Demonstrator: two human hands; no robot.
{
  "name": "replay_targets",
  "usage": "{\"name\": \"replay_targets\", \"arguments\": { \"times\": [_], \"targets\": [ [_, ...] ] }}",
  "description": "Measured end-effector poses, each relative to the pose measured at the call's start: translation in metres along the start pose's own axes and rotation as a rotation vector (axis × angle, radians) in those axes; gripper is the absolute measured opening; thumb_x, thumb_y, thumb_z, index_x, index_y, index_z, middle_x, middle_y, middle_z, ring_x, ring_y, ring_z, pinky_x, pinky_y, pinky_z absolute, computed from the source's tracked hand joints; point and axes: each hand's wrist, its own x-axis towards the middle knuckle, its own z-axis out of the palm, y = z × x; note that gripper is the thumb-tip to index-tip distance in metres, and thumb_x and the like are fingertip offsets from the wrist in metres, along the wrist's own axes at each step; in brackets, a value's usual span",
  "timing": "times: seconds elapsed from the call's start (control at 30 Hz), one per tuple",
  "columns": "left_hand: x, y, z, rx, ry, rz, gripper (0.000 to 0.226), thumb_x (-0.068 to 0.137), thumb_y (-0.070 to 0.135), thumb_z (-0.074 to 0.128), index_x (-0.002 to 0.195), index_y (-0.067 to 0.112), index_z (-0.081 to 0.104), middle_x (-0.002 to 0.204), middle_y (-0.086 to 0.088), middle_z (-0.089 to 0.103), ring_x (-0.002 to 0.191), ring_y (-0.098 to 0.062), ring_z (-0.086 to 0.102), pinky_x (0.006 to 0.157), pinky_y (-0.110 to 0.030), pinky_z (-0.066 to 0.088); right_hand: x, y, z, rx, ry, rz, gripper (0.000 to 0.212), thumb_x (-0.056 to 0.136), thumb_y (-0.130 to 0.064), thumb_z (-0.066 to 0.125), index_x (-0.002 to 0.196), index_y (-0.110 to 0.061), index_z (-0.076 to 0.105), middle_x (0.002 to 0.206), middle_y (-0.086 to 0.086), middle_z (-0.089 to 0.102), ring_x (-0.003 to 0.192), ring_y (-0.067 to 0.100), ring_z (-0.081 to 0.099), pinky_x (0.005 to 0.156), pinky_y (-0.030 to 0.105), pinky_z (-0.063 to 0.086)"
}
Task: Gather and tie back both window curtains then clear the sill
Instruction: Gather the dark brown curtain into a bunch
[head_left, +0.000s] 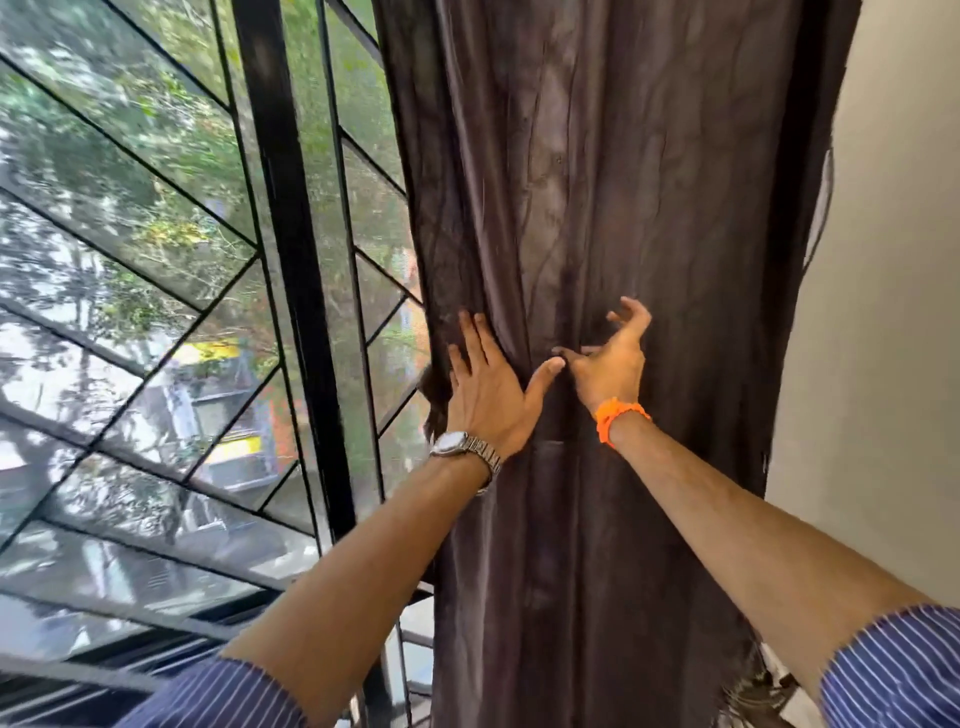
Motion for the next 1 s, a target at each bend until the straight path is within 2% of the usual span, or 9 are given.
{"name": "replay_targets", "arguments": {
  "times": [0.1,0.2,0.27,0.5,0.6,0.7,0.8,0.9,1.0],
  "targets": [
    [-0.006,0.015,0.002,-0.040,0.016,-0.067,0.108,0.080,0.081,0.033,0.153,0.013,-0.009,0.161,-0.003,-0.013,0.147,-0.037,0.008,0.113,-0.056,0.026,0.000,0.001,-0.007,0.031,-0.042,0.042,0.076,0.075,0.001,0.076,0.139,-0.011,0.037,0.129,0.007,0.056,0.068,0.006,0.059,0.065,0.002,0.044],
    [-0.012,0.028,0.004,-0.101,0.053,-0.127,0.104,0.083,0.076,0.036,0.153,0.013,-0.008,0.162,-0.003,-0.008,0.146,-0.034,0.015,0.111,-0.055,0.030,-0.005,-0.001,-0.016,0.049,-0.109,0.063,0.069,0.078,-0.004,0.075,0.138,-0.009,0.041,0.081,-0.001,0.064,0.063,-0.001,0.056,0.062,0.002,0.044],
    [-0.016,0.037,0.005,-0.146,0.088,-0.152,0.097,0.087,0.069,0.037,0.153,0.013,-0.007,0.162,-0.003,-0.004,0.144,-0.033,0.024,0.109,-0.052,0.034,-0.010,-0.005,-0.021,0.064,-0.137,0.061,0.066,0.079,-0.006,0.073,0.139,-0.009,0.044,0.069,-0.005,0.059,0.060,-0.003,0.055,0.054,-0.002,0.038],
    [-0.026,0.055,-0.003,-0.225,0.155,-0.169,0.079,0.089,0.062,0.031,0.149,0.035,-0.015,0.161,0.000,0.017,0.127,-0.034,0.050,0.095,-0.054,0.046,-0.032,-0.020,-0.021,0.112,-0.220,-0.017,0.055,0.083,-0.016,0.073,0.134,-0.011,0.053,0.132,0.003,0.057,0.079,0.002,0.068,0.072,0.005,0.049],
    [-0.030,0.057,-0.012,-0.253,0.141,-0.165,0.074,0.094,0.054,0.033,0.151,0.034,-0.009,0.161,0.002,0.013,0.131,-0.030,0.047,0.099,-0.050,0.044,-0.044,-0.027,-0.020,0.164,-0.232,-0.035,0.042,0.085,-0.017,0.072,0.125,-0.007,0.061,0.115,-0.005,0.058,0.092,0.015,0.069,0.082,0.019,0.055],
    [-0.030,0.056,-0.021,-0.297,0.089,-0.158,0.072,0.092,0.059,0.033,0.152,0.034,0.002,0.161,0.003,0.015,0.132,-0.028,0.045,0.103,-0.048,0.041,-0.056,-0.035,-0.017,0.134,-0.257,-0.074,0.005,0.088,-0.011,0.066,0.092,-0.010,0.069,0.082,-0.004,0.067,0.071,0.004,0.064,0.067,0.026,0.055],
    [-0.028,0.051,-0.029,-0.377,0.006,-0.183,0.081,0.079,0.075,0.032,0.148,0.038,0.016,0.154,0.000,0.033,0.126,-0.025,0.051,0.104,-0.047,0.042,-0.064,-0.044,-0.019,0.095,-0.300,-0.091,0.023,0.090,-0.005,0.059,0.070,-0.014,0.063,0.062,-0.007,0.062,0.053,-0.002,0.055,0.052,0.014,0.042],
    [-0.025,0.049,-0.037,-0.439,-0.122,-0.218,0.073,0.086,0.068,0.041,0.148,0.032,0.025,0.141,-0.002,0.050,0.123,-0.023,0.053,0.107,-0.043,0.040,-0.068,-0.054,-0.025,0.079,-0.332,-0.103,0.029,0.090,-0.001,0.055,0.067,-0.015,0.061,0.060,-0.004,0.062,0.051,-0.005,0.056,0.049,0.008,0.039],
    [-0.018,0.049,-0.040,-0.601,-0.138,-0.293,0.081,0.071,0.083,0.048,0.132,0.030,0.049,0.121,-0.003,0.065,0.113,-0.023,0.060,0.103,-0.044,0.044,-0.072,-0.059,-0.028,0.013,-0.368,-0.147,0.019,0.085,-0.002,0.056,0.067,-0.004,0.064,0.060,0.009,0.065,0.055,0.009,0.061,0.049,0.023,0.046]
  ]
}}
